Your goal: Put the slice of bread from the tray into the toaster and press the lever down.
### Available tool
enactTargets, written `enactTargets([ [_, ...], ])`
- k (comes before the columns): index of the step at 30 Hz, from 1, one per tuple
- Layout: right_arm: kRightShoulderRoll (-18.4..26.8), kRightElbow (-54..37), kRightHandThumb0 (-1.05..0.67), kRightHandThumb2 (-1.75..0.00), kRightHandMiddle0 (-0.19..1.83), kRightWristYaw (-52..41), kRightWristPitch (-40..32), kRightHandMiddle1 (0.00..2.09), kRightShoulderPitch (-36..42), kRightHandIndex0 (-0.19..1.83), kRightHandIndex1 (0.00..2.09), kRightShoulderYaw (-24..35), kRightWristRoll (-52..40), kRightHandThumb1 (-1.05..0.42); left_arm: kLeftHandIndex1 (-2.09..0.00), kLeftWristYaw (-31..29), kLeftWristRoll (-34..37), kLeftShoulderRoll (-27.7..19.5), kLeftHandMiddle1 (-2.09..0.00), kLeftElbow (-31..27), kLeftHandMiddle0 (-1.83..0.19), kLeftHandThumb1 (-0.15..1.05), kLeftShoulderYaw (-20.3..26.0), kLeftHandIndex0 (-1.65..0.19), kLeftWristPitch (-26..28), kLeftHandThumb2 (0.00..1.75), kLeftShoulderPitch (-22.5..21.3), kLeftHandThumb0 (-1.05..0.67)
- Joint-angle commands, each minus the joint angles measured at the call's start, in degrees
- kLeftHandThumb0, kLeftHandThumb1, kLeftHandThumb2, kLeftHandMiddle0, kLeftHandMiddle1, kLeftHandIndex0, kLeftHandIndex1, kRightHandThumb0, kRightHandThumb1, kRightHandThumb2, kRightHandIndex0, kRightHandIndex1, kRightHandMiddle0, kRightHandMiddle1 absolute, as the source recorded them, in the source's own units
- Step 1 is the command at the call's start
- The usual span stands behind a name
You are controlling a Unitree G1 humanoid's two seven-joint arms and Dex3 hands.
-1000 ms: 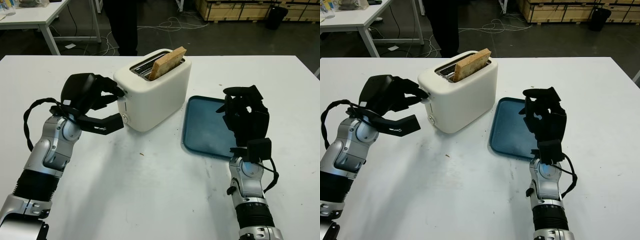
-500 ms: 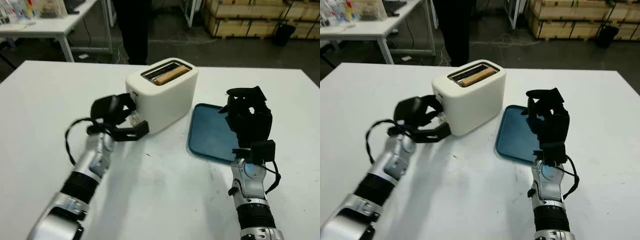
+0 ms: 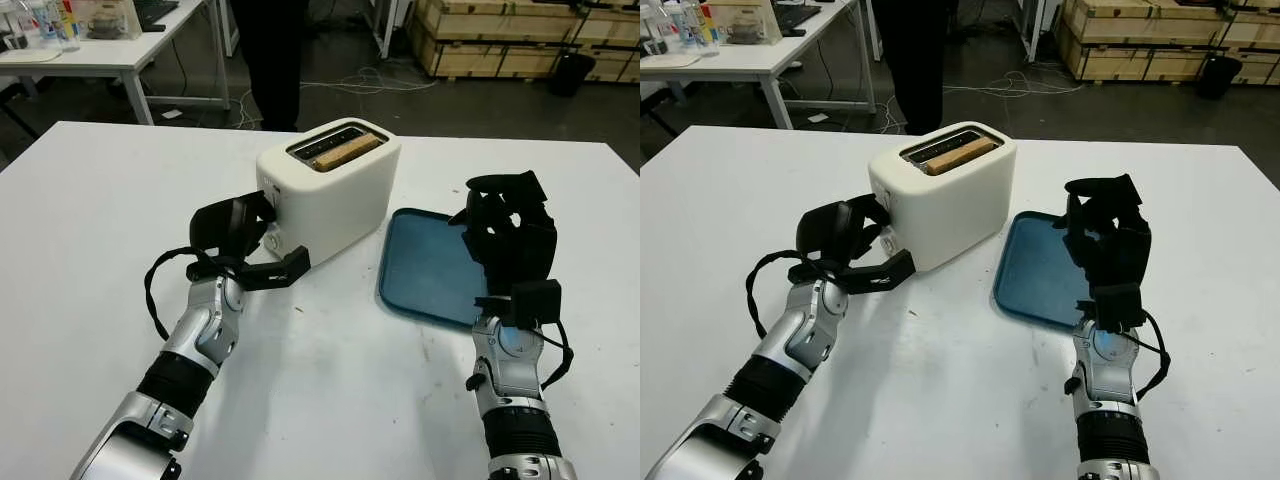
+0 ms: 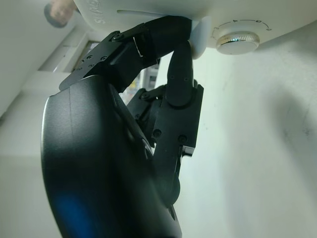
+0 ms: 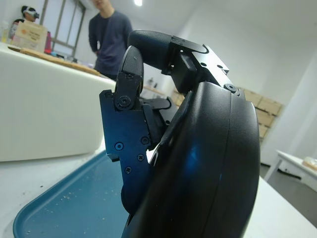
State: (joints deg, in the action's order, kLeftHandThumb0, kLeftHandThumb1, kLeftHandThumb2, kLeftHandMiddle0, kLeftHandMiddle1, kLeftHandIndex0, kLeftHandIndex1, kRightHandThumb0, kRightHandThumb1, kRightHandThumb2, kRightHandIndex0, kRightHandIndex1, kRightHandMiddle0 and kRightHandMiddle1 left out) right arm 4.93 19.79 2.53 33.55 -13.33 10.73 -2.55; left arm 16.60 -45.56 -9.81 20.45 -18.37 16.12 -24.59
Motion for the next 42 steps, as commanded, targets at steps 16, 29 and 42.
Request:
enactTargets([
  [16,2.1,-0.3,-0.53,-0.28,0.78,0.0,3.3,0.84,0.9,0.65,1.75,1.7,0.1,-0.92,-0.01,-22.0,6.8,8.0,-0.69,12.9,-0.65,0.92,-9.2,-0.88,8.2,0.32,6.5,-0.22],
  [29,1.8,-0.7,-0.59,-0.28,0.58,1.2,3.1,1.38,0.6,0.65,1.75,0.6,2.8,-0.92,-0.18,-2.1,9.2,0.1,-1.08,-18.8,-0.83,0.92,-3.2,-1.11,-8.2,0.25,18.0,-0.16],
  [42,1.3,-0.7,-0.57,-0.29,0.49,-2.5,3.5,1.51,1.2,0.62,1.75,-0.5,0.0,-0.92,-0.09,25.1,9.0,2.1,-1.75,-19.5,-0.88,0.73,8.3,-1.08,-33.5,0.79,17.1,-0.22],
])
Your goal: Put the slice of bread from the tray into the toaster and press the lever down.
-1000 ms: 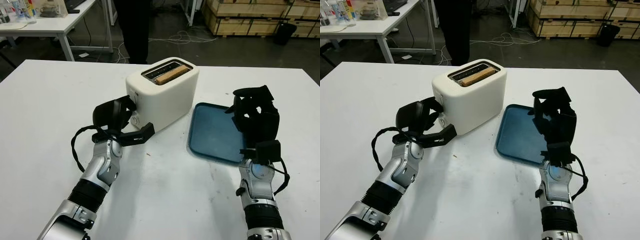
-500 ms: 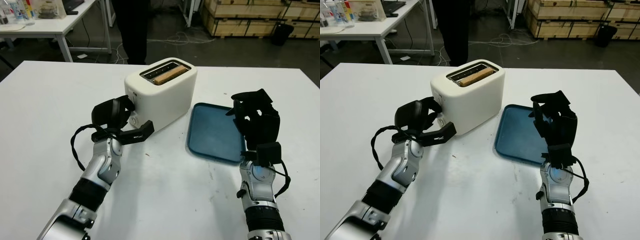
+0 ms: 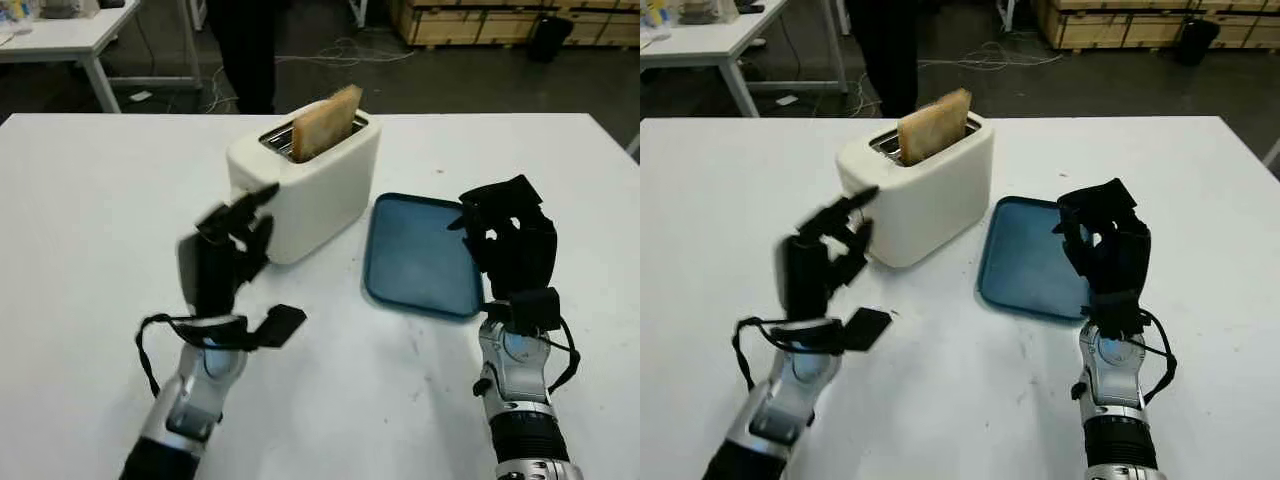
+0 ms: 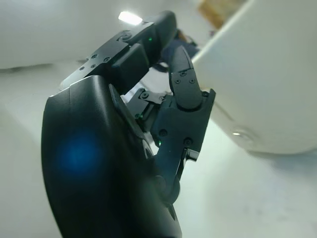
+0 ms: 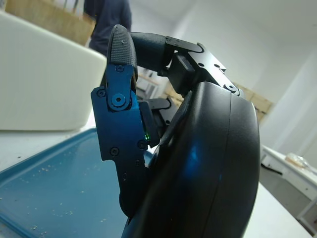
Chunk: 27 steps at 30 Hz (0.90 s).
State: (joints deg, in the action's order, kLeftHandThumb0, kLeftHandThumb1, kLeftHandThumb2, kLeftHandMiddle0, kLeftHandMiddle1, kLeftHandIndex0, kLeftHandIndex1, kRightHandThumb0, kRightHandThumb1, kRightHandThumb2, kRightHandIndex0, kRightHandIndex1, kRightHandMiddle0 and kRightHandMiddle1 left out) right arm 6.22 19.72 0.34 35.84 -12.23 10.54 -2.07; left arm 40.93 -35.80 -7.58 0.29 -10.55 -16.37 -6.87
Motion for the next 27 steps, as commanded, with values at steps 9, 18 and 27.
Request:
enactTargets([
  [9,0.4,-0.1,-0.57,-0.31,0.67,0.7,1.8,0.8,-0.1,0.63,1.75,-0.5,1.9,-0.92,-0.09,0.6,-2.7,0.2,-1.75,-3.8,-0.89,0.7,2.7,-1.07,-1.4,0.84,-0.2,-0.24],
  [18,0.4,-0.2,-0.55,-0.32,0.77,-0.2,1.8,0.72,-0.3,0.64,1.75,-0.6,0.8,-0.92,-0.06,-31.6,-6.3,-10.2,-1.69,-22.6,-0.8,0.92,9.3,-1.14,19.1,0.23,0.1,-0.32],
  [27,0.4,-0.2,-0.55,-0.33,0.63,0.7,2.0,1.23,-0.5,0.63,1.75,-0.8,2.0,-0.92,-0.08,-49.9,-1.2,-21.9,-1.46,-19.3,-0.99,0.9,12.1,-1.36,21.7,0.04,-10.6,-0.29],
])
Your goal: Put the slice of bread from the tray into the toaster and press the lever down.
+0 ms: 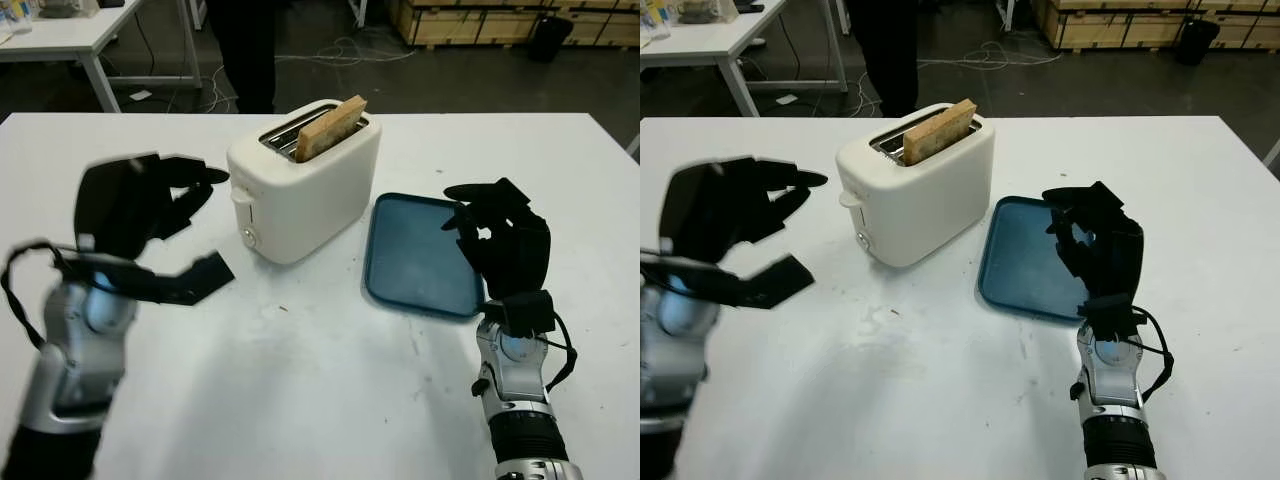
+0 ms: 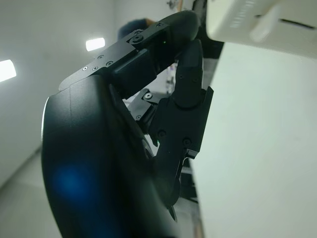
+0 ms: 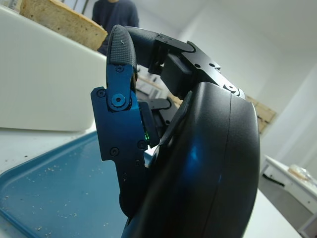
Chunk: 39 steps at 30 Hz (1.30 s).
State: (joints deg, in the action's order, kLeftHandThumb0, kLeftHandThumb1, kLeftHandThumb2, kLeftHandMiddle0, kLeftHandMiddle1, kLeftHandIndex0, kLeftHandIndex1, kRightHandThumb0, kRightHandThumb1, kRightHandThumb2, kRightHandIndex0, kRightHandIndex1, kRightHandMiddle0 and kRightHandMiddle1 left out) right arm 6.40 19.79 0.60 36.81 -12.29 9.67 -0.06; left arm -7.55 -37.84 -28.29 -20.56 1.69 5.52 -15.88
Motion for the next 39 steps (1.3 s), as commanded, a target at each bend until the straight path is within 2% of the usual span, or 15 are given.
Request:
enactTargets([
  [1,0.2,-0.3,-0.55,-0.33,0.61,0.2,1.0,1.27,-0.4,0.63,1.75,0.1,-0.2,-0.92,-0.08,-2.3,0.9,-1.7,-1.45,2.6,-0.99,0.89,-0.5,-1.38,0.0,0.03,-2.8,-0.29],
  [3,0.4,-0.2,-0.54,-0.33,0.59,-0.1,1.2,1.19,-0.4,0.63,1.75,0.1,-0.5,-0.92,-0.09,-4.2,1.4,-2.6,-1.44,4.8,-0.99,0.89,-1.6,-1.41,-0.4,0.02,-4.9,-0.28],
  [4,0.5,-0.1,-0.54,-0.34,0.64,0.0,1.4,0.98,-0.4,0.63,1.75,0.1,-0.3,-0.92,-0.09,-5.1,1.9,-3.0,-1.42,5.9,-0.99,0.88,-2.1,-1.41,-0.9,0.02,-5.7,-0.26],
  [7,0.9,0.2,-0.53,-0.35,0.76,0.2,1.8,0.67,-0.5,0.63,1.75,0.3,0.1,-0.92,-0.08,-8.0,3.6,-4.2,-1.41,9.7,-0.97,0.89,-3.5,-1.4,-1.9,0.02,-8.5,-0.21],
  [8,0.9,0.1,-0.53,-0.35,0.79,0.1,1.8,0.64,-0.4,0.63,1.75,0.3,0.0,-0.92,-0.09,-9.2,3.6,-4.8,-1.43,11.3,-0.96,0.89,-4.2,-1.41,-2.1,0.02,-9.7,-0.2],
  [10,0.9,0.2,-0.52,-0.35,0.76,0.2,1.9,0.81,-0.5,0.63,1.75,0.3,0.1,-0.92,-0.08,-11.0,3.6,-5.6,-1.44,14.3,-0.94,0.91,-5.5,-1.39,-2.5,0.02,-12.0,-0.21],
  [11,1.0,0.3,-0.52,-0.35,0.73,0.5,2.1,0.8,-0.5,0.63,1.75,0.4,0.4,-0.92,-0.07,-11.5,4.1,-5.9,-1.43,16.1,-0.95,0.91,-6.0,-1.37,-3.3,0.02,-13.3,-0.21],
  [13,1.0,0.4,-0.52,-0.36,0.81,0.5,2.2,0.43,-0.4,0.63,1.75,0.4,0.3,-0.92,-0.06,-12.3,4.8,-6.2,-1.41,19.0,-0.98,0.91,-6.9,-1.36,-4.9,0.02,-15.3,-0.19],
  [16,1.1,0.8,-0.51,-0.35,0.9,0.3,2.5,0.21,-0.5,0.63,1.75,0.4,-0.2,-0.92,-0.05,-13.9,4.2,-7.0,-1.44,22.3,-0.96,0.92,-8.8,-1.35,-5.8,0.04,-17.9,-0.2],
  [18,1.2,0.9,-0.51,-0.35,0.95,0.6,2.7,0.21,-0.5,0.63,1.75,0.4,0.2,-0.92,-0.06,-14.9,3.7,-7.2,-1.41,23.9,-0.95,0.92,-10.1,-1.35,-5.9,0.06,-19.2,-0.2],
  [21,1.3,0.7,-0.52,-0.36,0.88,0.5,2.4,0.44,-0.4,0.62,1.75,0.4,0.0,-0.92,-0.03,-15.4,2.9,-7.3,-1.5,25.7,-0.9,0.92,-11.8,-1.29,-6.2,0.08,-20.4,-0.18],
  [26,1.5,0.9,-0.5,-0.36,0.92,0.7,2.8,0.15,-0.4,0.62,1.75,0.4,0.4,-0.92,-0.05,-15.7,1.5,-7.2,-1.66,27.3,-0.84,0.92,-13.4,-1.31,-5.7,0.13,-21.8,-0.18],
  [30,1.4,0.7,-0.51,-0.36,0.98,1.5,2.6,0.16,-0.4,0.62,1.75,0.5,1.2,-0.92,-0.06,-16.3,-0.1,-7.6,-1.74,27.7,-0.81,0.92,-14.1,-1.3,-5.0,0.16,-22.7,-0.19],
  [37,1.6,1.2,-0.5,-0.36,1.01,1.0,3.5,0.16,-0.5,0.62,1.75,0.4,0.4,-0.92,-0.02,-17.2,-1.6,-9.2,-1.59,28.0,-0.84,0.92,-14.7,-1.19,-5.7,0.21,-23.1,-0.21],
  [39,1.7,1.4,-0.49,-0.36,0.95,1.1,3.7,0.33,-0.5,0.62,1.75,0.4,0.5,-0.92,-0.06,-17.2,-1.8,-9.7,-1.62,28.0,-0.83,0.92,-14.8,-1.25,-6.1,0.22,-23.1,-0.21],
])
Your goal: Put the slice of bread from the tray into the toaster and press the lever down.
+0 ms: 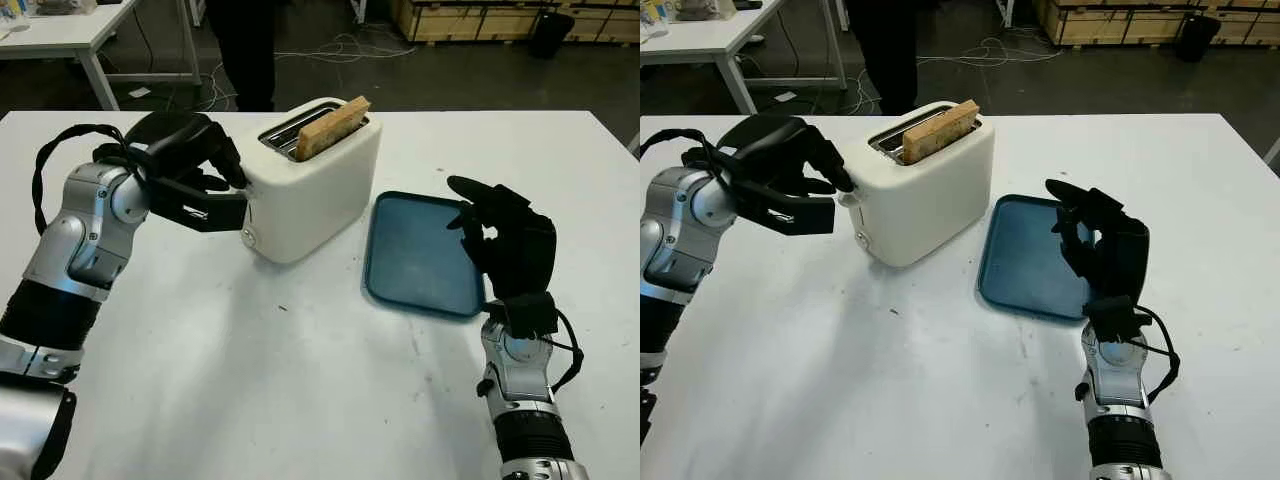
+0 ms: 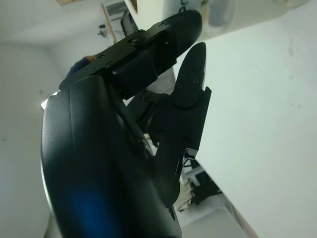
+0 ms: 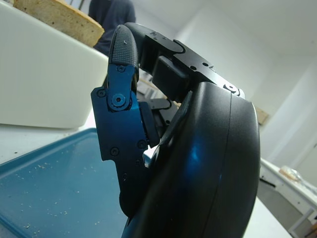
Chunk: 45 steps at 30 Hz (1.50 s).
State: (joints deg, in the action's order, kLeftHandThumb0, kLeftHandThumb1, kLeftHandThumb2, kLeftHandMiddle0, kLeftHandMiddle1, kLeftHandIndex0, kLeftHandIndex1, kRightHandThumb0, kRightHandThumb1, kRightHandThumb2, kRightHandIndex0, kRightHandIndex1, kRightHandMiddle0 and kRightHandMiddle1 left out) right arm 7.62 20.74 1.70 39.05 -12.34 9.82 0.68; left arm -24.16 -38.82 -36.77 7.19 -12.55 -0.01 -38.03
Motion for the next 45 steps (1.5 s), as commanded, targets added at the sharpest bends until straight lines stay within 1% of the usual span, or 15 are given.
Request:
enactTargets([
  [1,0.5,0.5,-0.49,-0.36,0.91,0.0,1.5,0.35,-0.5,0.62,1.75,0.2,-0.2,-0.92,-0.08,-0.6,-0.9,-1.5,-1.62,0.2,-0.81,0.92,-0.6,-1.26,-0.7,0.23,-0.9,-0.21],
  [6,0.3,0.1,-0.5,-0.36,0.9,-0.2,1.0,0.23,-0.3,0.62,1.75,0.1,-0.7,-0.92,-0.23,-0.4,-0.4,-2.5,-1.64,0.2,-0.81,0.92,-0.3,-1.23,-1.7,0.28,-0.7,-0.22],
  [10,0.6,0.6,-0.49,-0.36,0.97,0.2,1.7,0.19,-0.5,0.62,1.75,0.2,0.2,-0.92,-0.95,-0.9,-0.6,-2.4,-1.7,-0.1,-0.78,0.92,-0.7,-0.86,-0.9,0.3,-0.6,-0.23],
  [15,0.5,0.8,-0.49,-0.36,1.01,0.2,1.6,0.22,-0.6,0.62,1.75,0.2,0.0,-0.92,-0.68,-0.5,-0.1,-1.9,-1.63,-0.3,-0.81,0.92,-0.6,-0.9,-1.1,0.27,-0.1,-0.23],
  [16,0.5,0.9,-0.49,-0.36,0.99,0.4,1.7,0.3,-0.6,0.63,1.75,0.2,0.3,-0.92,-0.68,-0.4,-0.1,-1.8,-1.67,-0.4,-0.8,0.92,-0.6,-0.91,-1.0,0.27,-0.1,-0.22],
  [18,0.6,0.9,-0.49,-0.37,0.73,0.8,1.8,0.98,-0.7,0.63,1.75,0.3,0.7,-0.92,-0.66,-0.6,-0.1,-1.7,-1.7,-0.8,-0.8,0.92,-0.5,-0.9,-0.8,0.27,0.1,-0.22],
  [21,0.5,0.8,-0.49,-0.36,0.59,0.7,1.4,1.27,-0.6,0.64,1.75,0.3,0.2,-0.92,-0.66,-1.2,0.6,-1.6,-1.74,-1.8,-0.81,0.92,-0.2,-0.91,-0.5,0.27,0.7,-0.21],
  [22,0.4,0.7,-0.49,-0.36,0.58,0.3,1.2,1.26,-0.6,0.63,1.75,0.2,-0.4,-0.92,-0.68,-1.3,0.7,-1.5,-1.74,-2.1,-0.81,0.92,-0.2,-0.91,-0.2,0.26,0.9,-0.21],
  [24,0.4,0.6,-0.5,-0.35,0.74,0.3,1.0,0.6,-0.5,0.63,1.75,0.2,-0.5,-0.92,-0.68,-1.8,0.9,-1.6,-1.62,-2.7,-0.79,0.92,-0.2,-0.88,0.3,0.25,1.2,-0.21],
  [26,0.5,0.4,-0.5,-0.36,0.89,0.6,1.0,0.26,-0.4,0.63,1.75,0.1,0.1,-0.92,-0.67,-2.2,1.0,-1.5,-1.53,-3.3,-0.8,0.92,-0.2,-0.87,1.1,0.26,1.6,-0.2],
  [31,0.5,0.4,-0.49,-0.37,1.04,0.4,1.4,0.18,-0.4,0.62,1.75,0.1,0.0,-0.92,-0.84,-2.3,0.8,-1.5,-1.63,-3.1,-0.73,0.92,-0.7,-0.8,1.6,0.25,1.9,-0.2],
  [35,0.6,0.5,-0.48,-0.36,0.9,0.3,1.4,0.39,-0.4,0.62,1.75,0.1,-0.1,-0.92,-0.8,-1.7,1.1,-1.6,-1.71,-1.8,-0.72,0.92,-0.8,-0.78,-0.7,0.23,2.1,-0.19],
  [39,0.5,0.6,-0.48,-0.36,0.89,0.6,1.3,0.37,-0.5,0.62,1.75,0.2,0.1,-0.92,-1.33,-3.1,1.2,-2.0,-1.74,-1.4,-0.71,0.92,-1.0,-0.7,-1.4,0.27,2.0,-0.22],
  [42,0.6,0.8,-0.48,-0.37,0.71,0.7,1.6,0.97,-0.5,0.63,1.75,0.3,0.2,-0.92,-1.01,-4.1,1.8,-2.0,-1.56,-1.4,-0.72,0.92,-0.7,-0.71,-1.2,0.28,2.5,-0.21],
  [45,0.6,0.8,-0.48,-0.37,0.6,0.8,1.6,1.26,-0.5,0.63,1.75,0.3,0.4,-0.92,-0.83,-4.5,1.6,-2.0,-1.53,-1.5,-0.75,0.92,-0.7,-0.75,-0.8,0.28,2.8,-0.2],
])
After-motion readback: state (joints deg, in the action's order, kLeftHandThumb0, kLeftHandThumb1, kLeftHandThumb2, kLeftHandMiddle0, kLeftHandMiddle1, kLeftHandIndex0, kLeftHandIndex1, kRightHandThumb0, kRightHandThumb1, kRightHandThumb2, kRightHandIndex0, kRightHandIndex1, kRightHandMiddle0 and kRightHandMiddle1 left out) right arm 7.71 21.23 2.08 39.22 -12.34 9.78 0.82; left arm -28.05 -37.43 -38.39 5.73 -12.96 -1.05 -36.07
